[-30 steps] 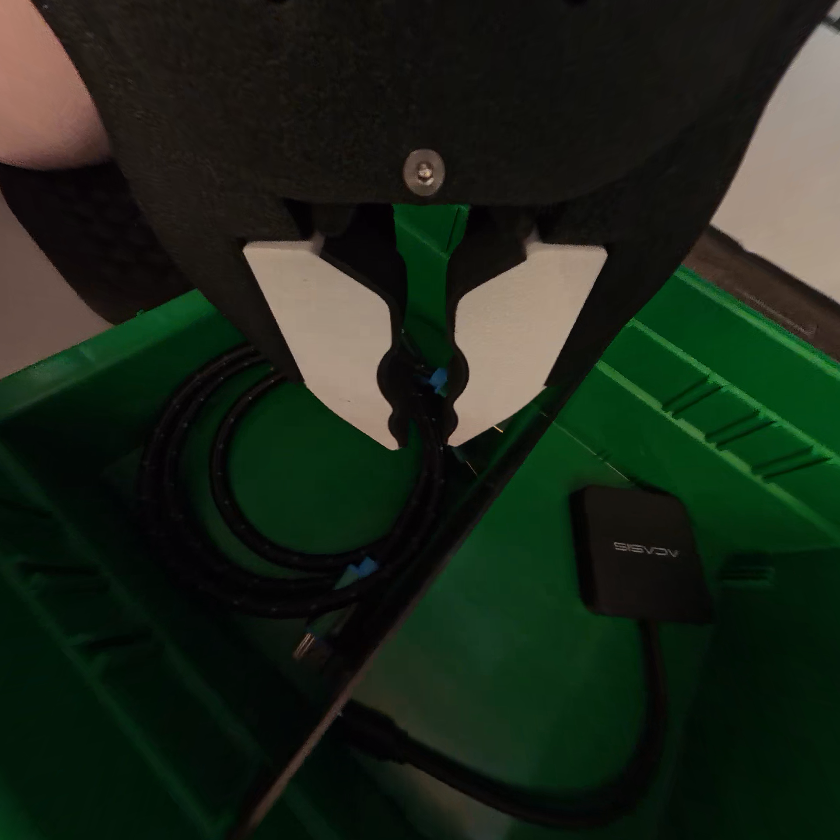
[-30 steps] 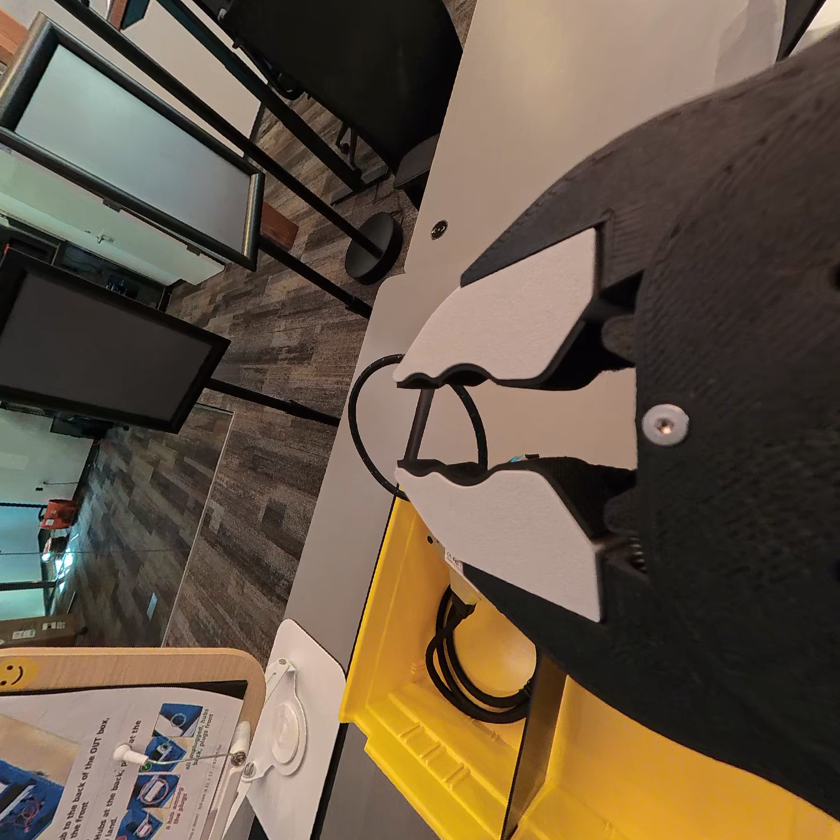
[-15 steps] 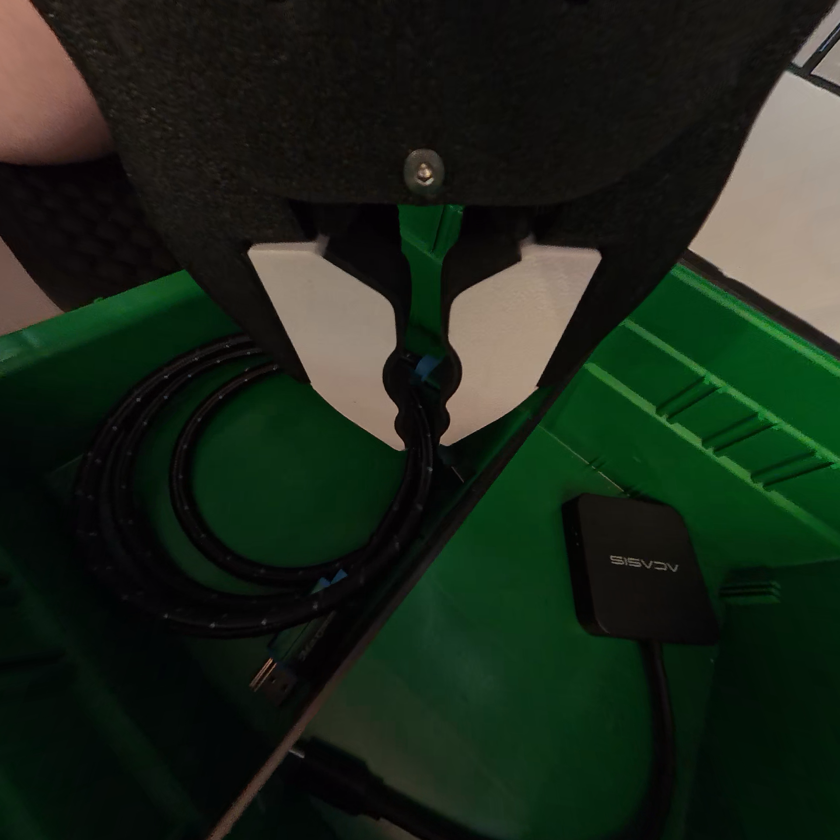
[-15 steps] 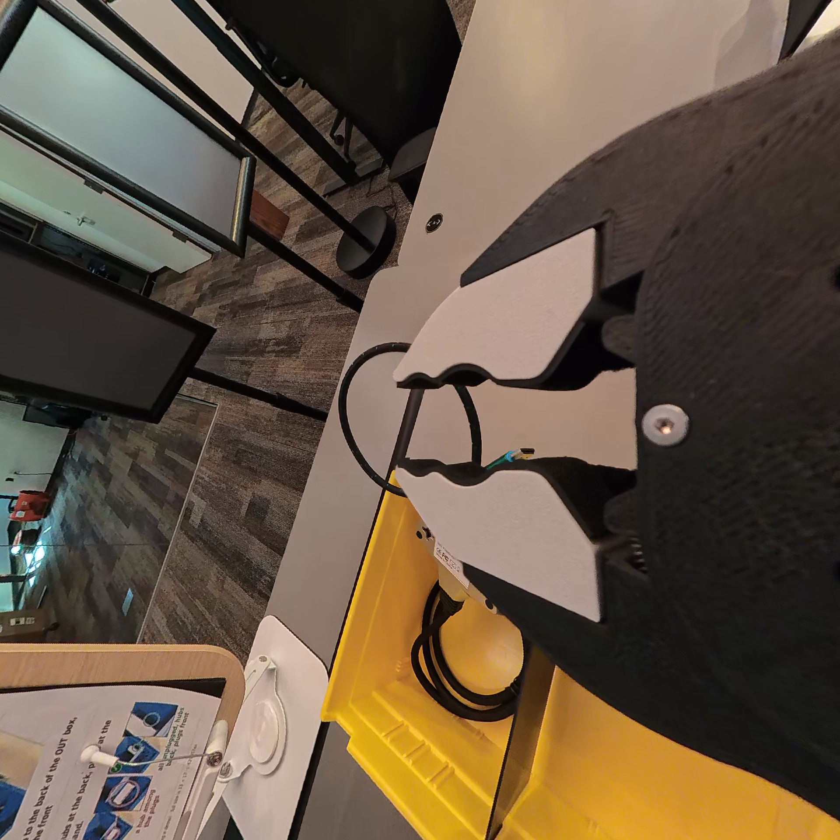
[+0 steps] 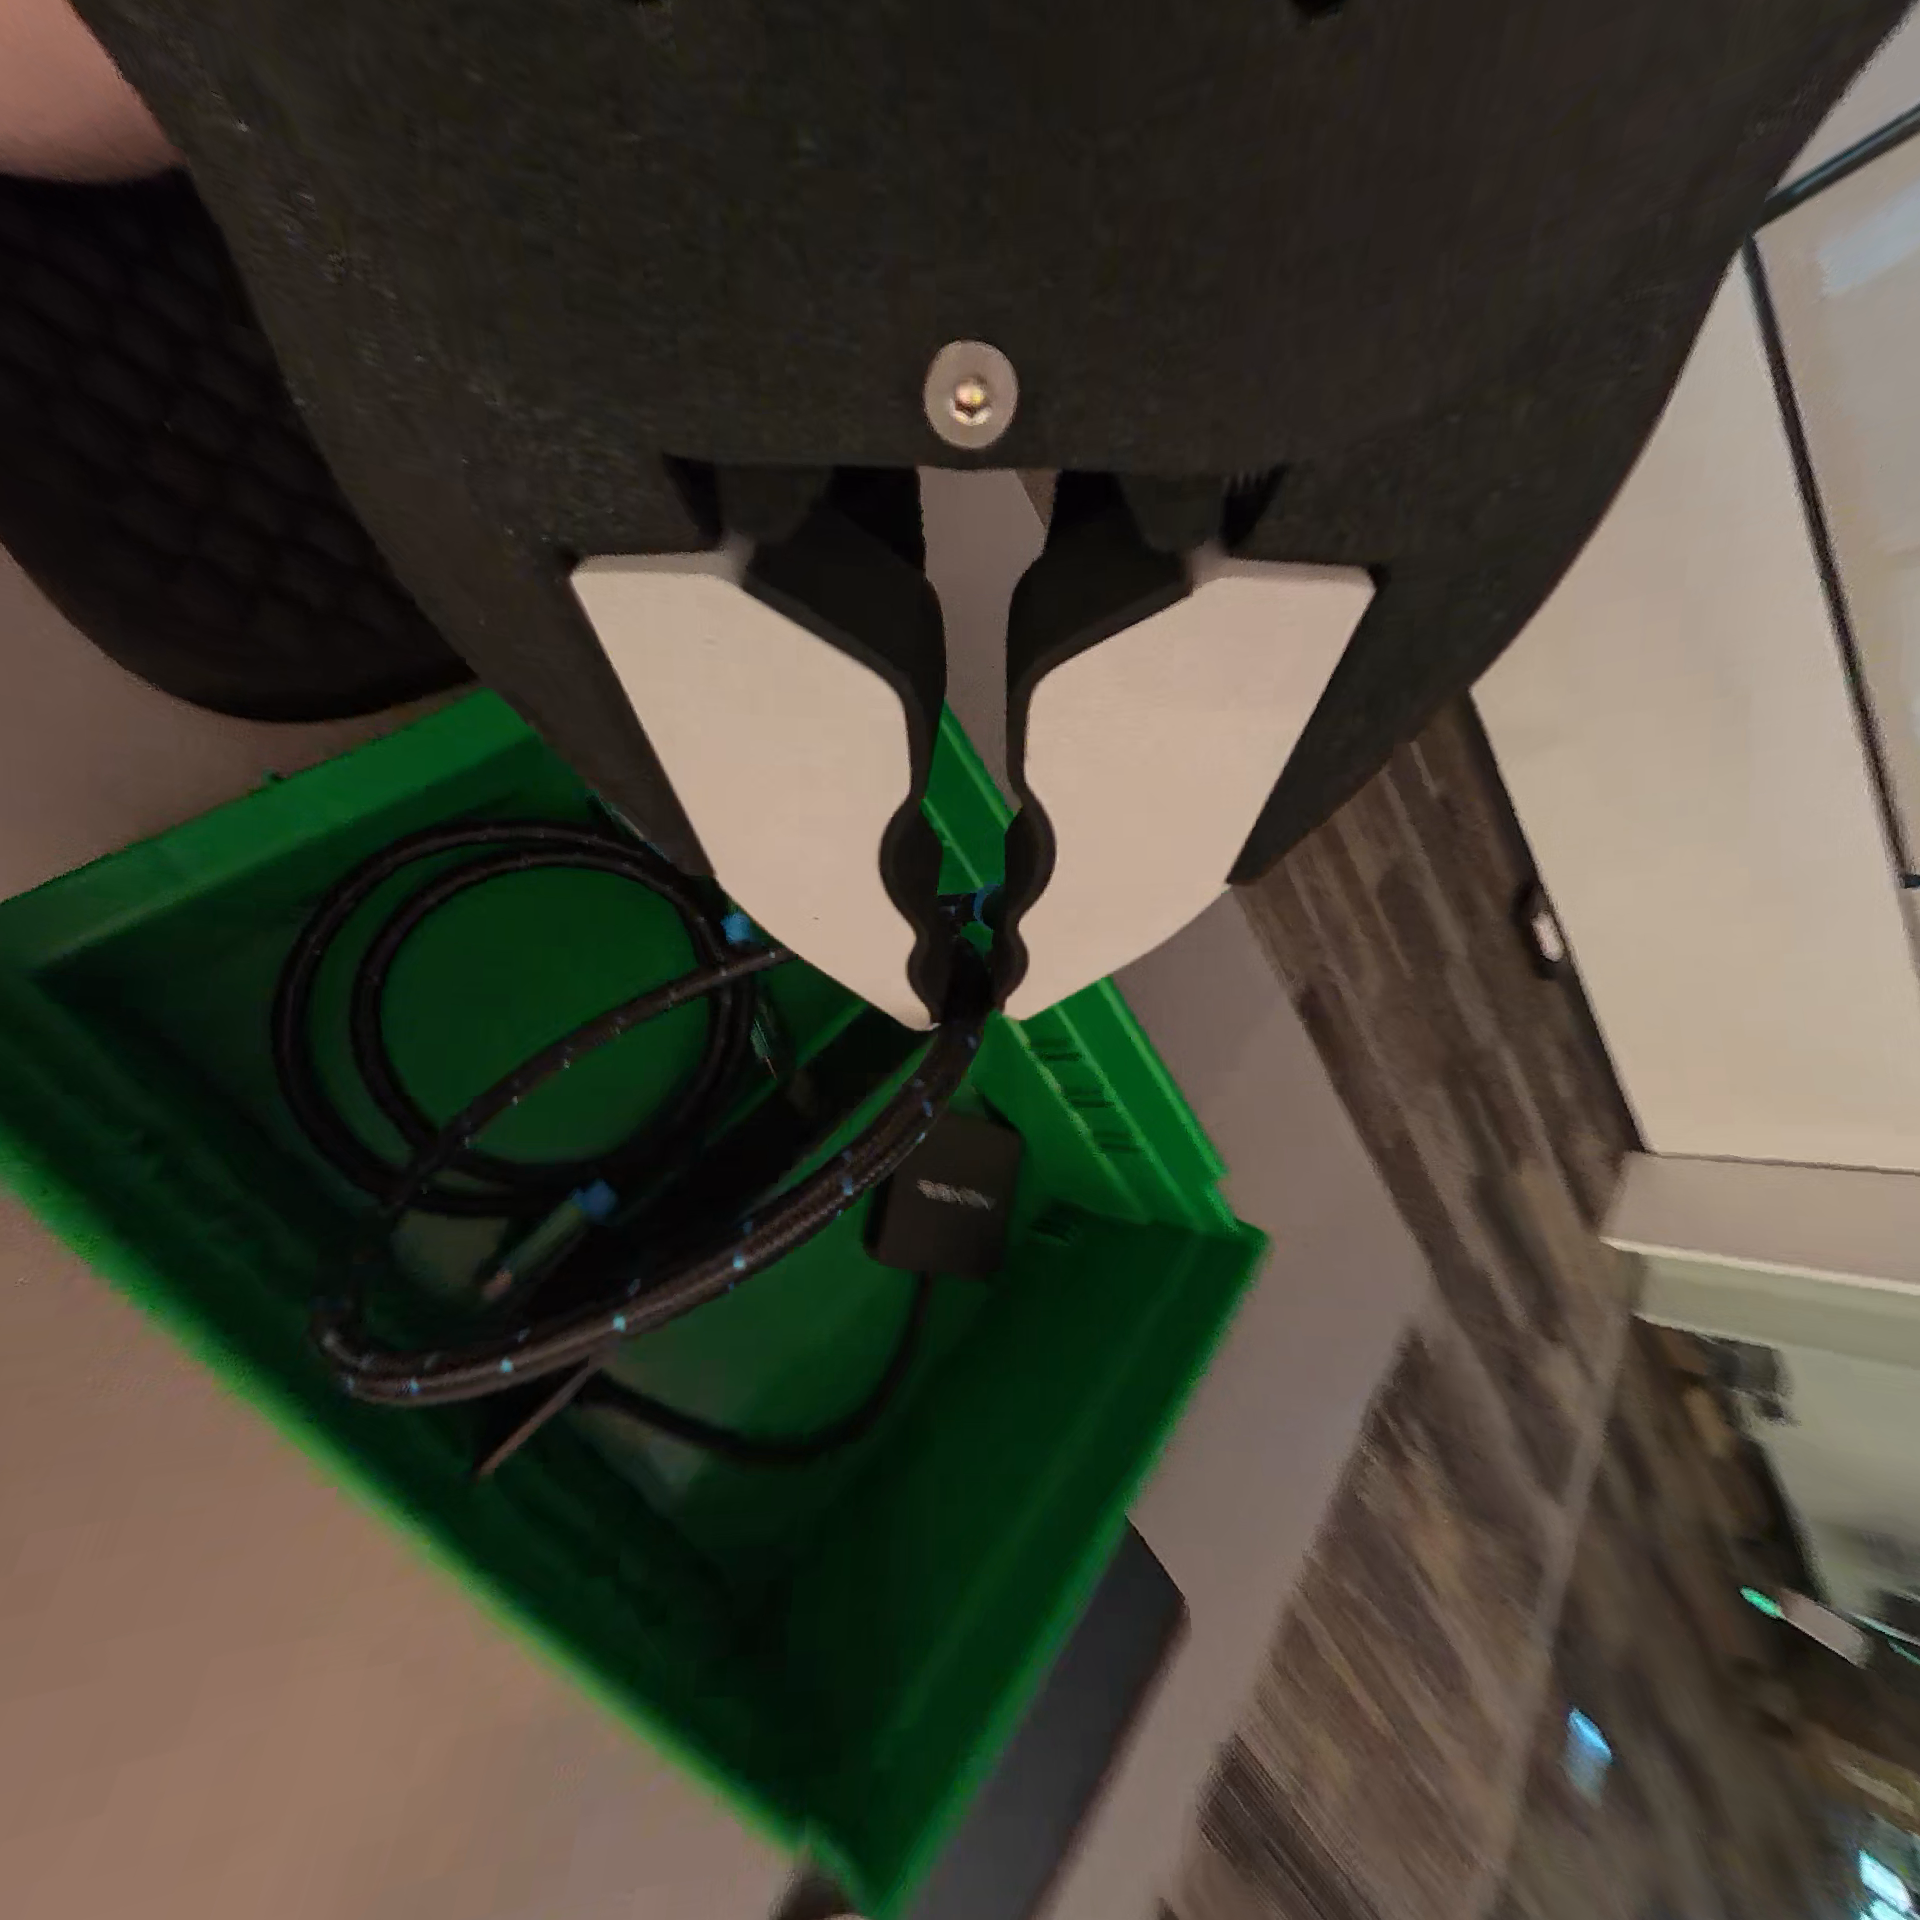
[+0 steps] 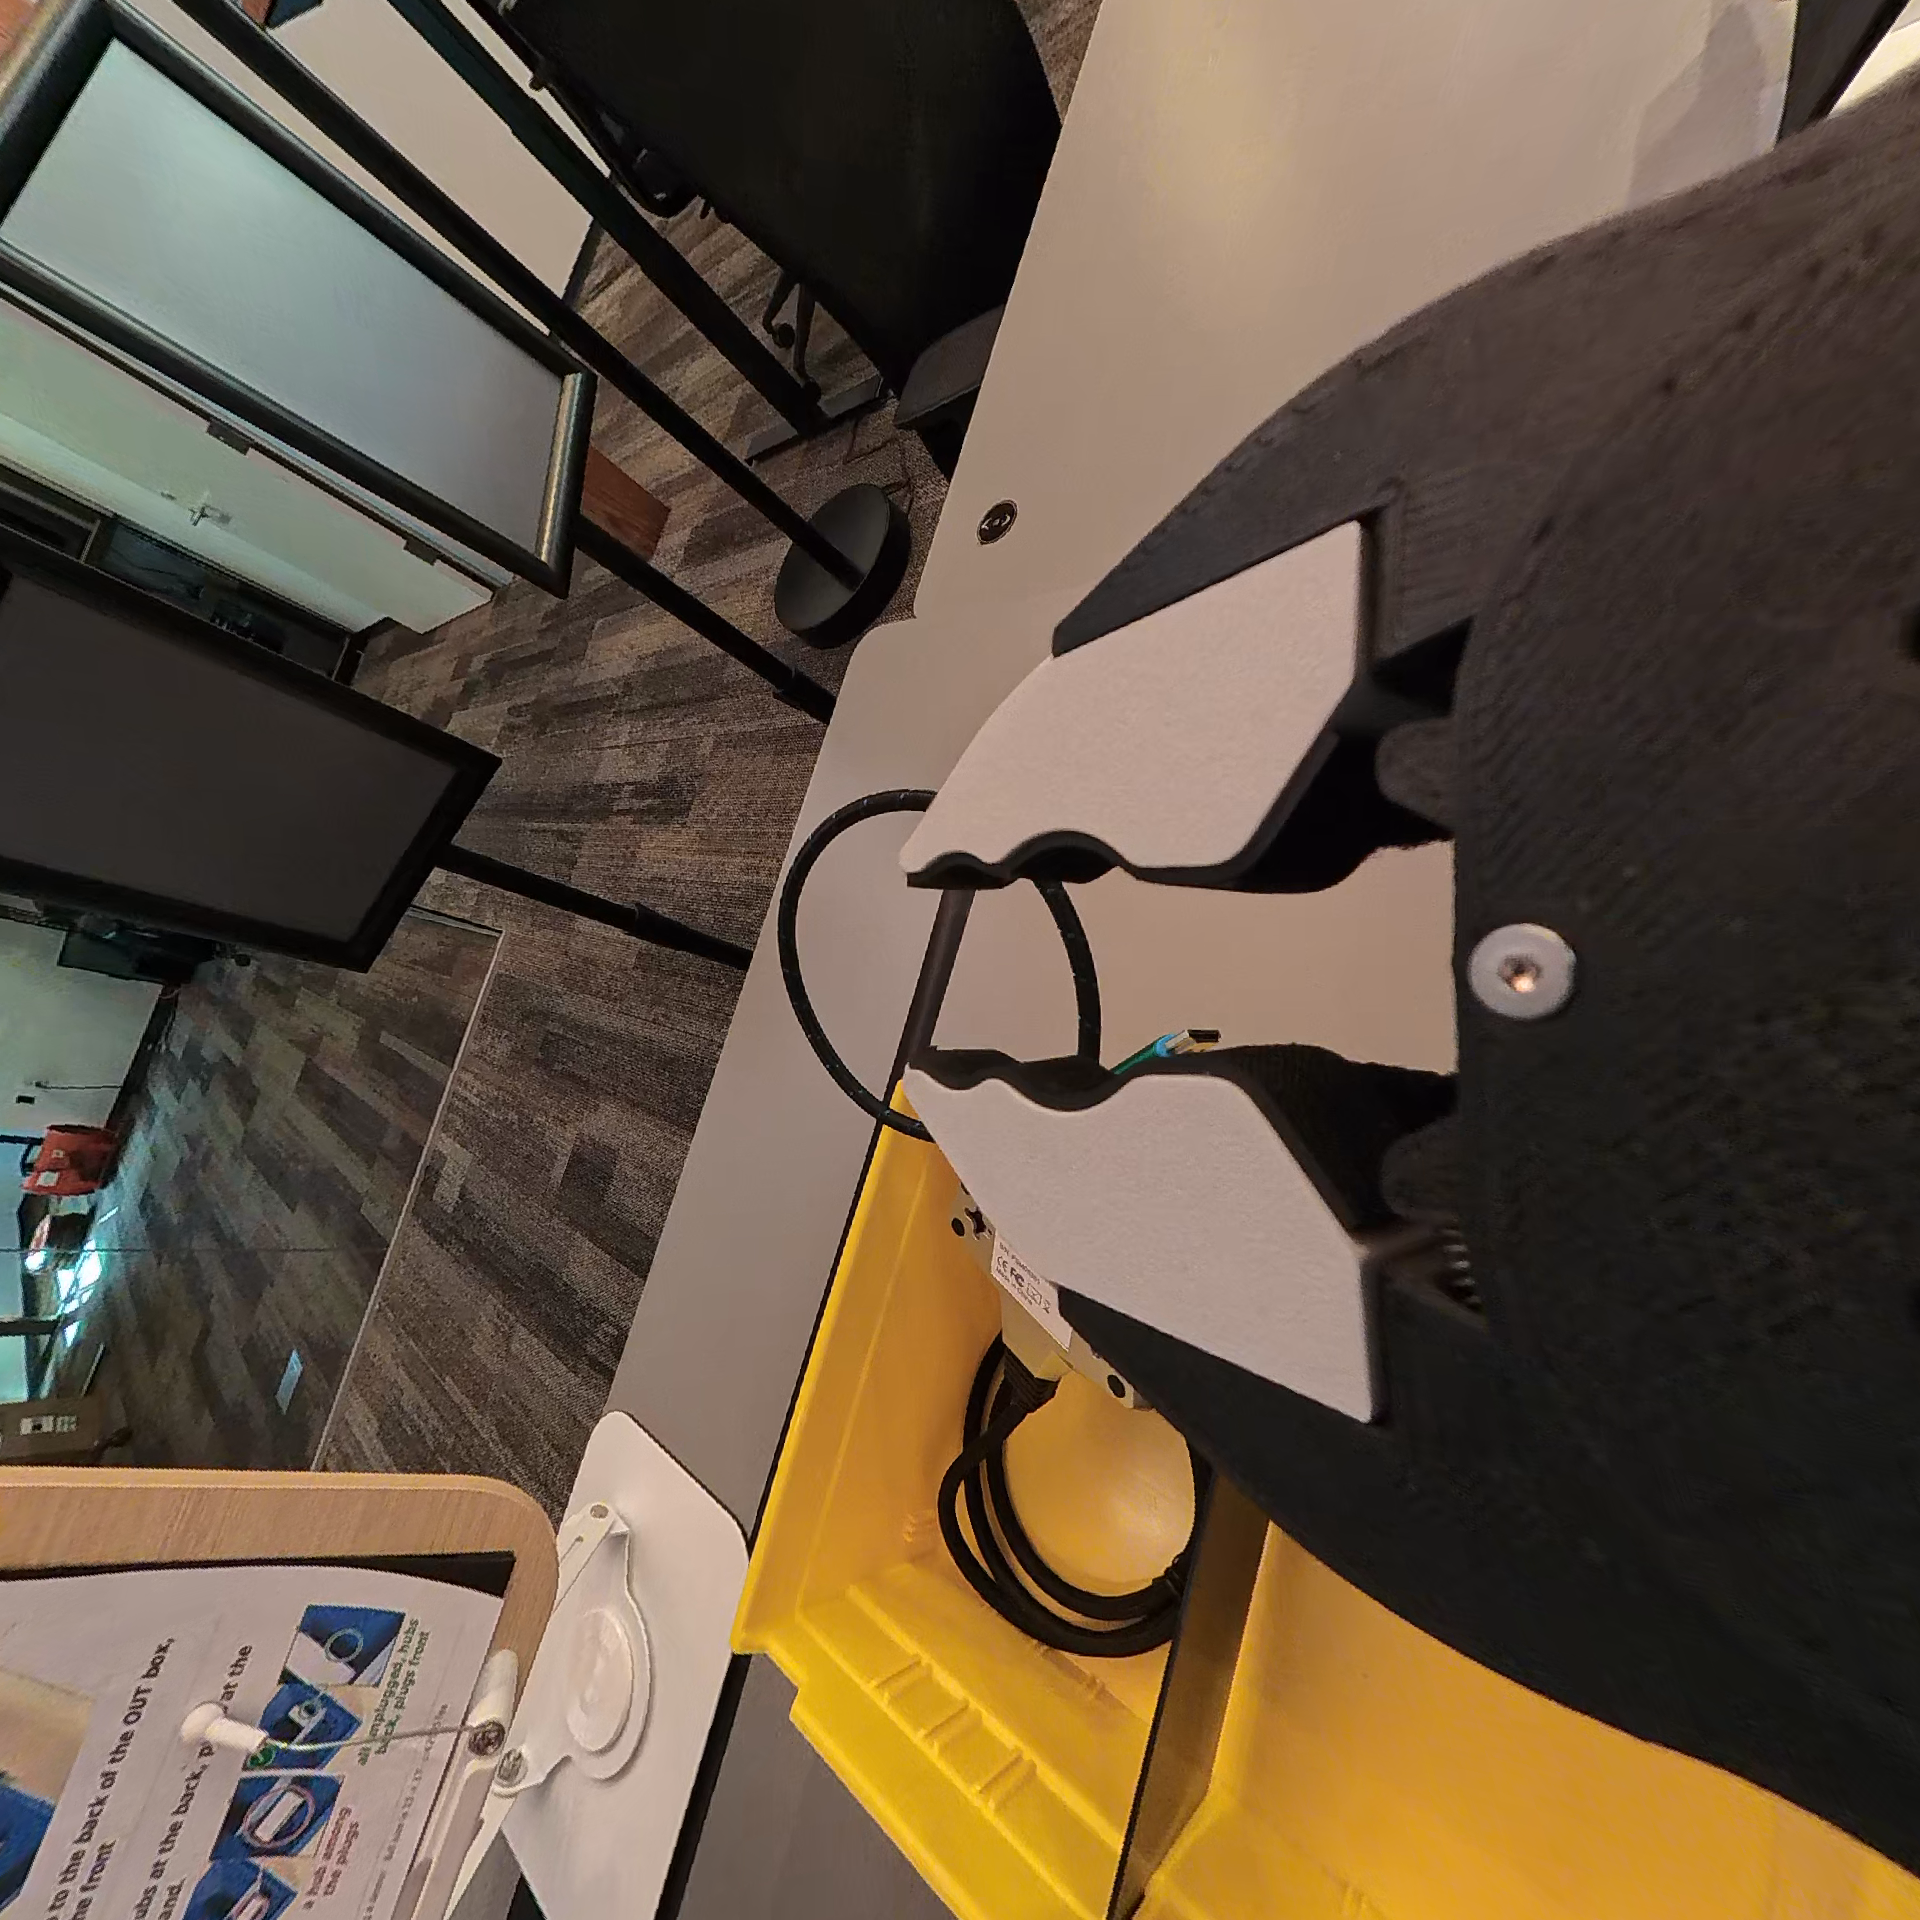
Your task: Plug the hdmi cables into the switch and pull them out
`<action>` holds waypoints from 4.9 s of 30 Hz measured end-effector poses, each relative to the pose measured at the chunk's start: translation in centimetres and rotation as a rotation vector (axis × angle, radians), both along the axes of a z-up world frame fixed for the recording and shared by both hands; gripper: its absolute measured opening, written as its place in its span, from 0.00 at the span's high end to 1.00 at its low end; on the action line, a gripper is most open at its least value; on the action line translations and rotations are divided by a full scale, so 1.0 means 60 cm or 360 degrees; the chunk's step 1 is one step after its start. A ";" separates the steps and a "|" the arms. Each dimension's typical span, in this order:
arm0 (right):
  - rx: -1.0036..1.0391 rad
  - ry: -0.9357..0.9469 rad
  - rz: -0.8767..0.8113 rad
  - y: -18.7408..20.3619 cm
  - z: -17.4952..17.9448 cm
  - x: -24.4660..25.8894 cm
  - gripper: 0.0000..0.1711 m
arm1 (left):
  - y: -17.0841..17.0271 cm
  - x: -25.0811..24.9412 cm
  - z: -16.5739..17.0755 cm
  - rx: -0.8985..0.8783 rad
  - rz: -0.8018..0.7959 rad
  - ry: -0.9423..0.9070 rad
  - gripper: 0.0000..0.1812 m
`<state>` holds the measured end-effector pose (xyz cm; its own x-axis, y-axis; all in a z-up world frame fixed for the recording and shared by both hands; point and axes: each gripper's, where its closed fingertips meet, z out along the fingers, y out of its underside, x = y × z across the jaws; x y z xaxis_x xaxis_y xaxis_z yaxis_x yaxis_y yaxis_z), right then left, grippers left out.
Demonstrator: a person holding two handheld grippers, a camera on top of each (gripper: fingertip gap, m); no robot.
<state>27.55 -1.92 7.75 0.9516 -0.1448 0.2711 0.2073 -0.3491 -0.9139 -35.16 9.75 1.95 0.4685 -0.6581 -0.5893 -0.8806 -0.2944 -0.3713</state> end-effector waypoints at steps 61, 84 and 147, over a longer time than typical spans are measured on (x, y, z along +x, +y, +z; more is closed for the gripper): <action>-0.1270 0.1190 -0.0365 -0.124 -0.301 0.060 0.97 | 0.114 0.037 -0.072 -0.0230 0.0451 -0.0511 0.88; -0.0658 0.1340 -0.0283 -0.115 -0.185 0.095 0.88 | 0.225 0.075 -0.262 -0.0616 -0.0409 0.0454 0.90; 0.0500 0.0767 0.1736 0.023 0.061 -0.609 0.65 | -0.122 0.425 0.257 0.0195 -0.0633 -0.0796 0.98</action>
<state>-8.96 -0.52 11.43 0.6085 0.7924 -0.0438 -0.1290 0.0442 -0.9907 -9.68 2.45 17.34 0.4400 -0.7801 -0.4449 -0.6257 0.0891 -0.7750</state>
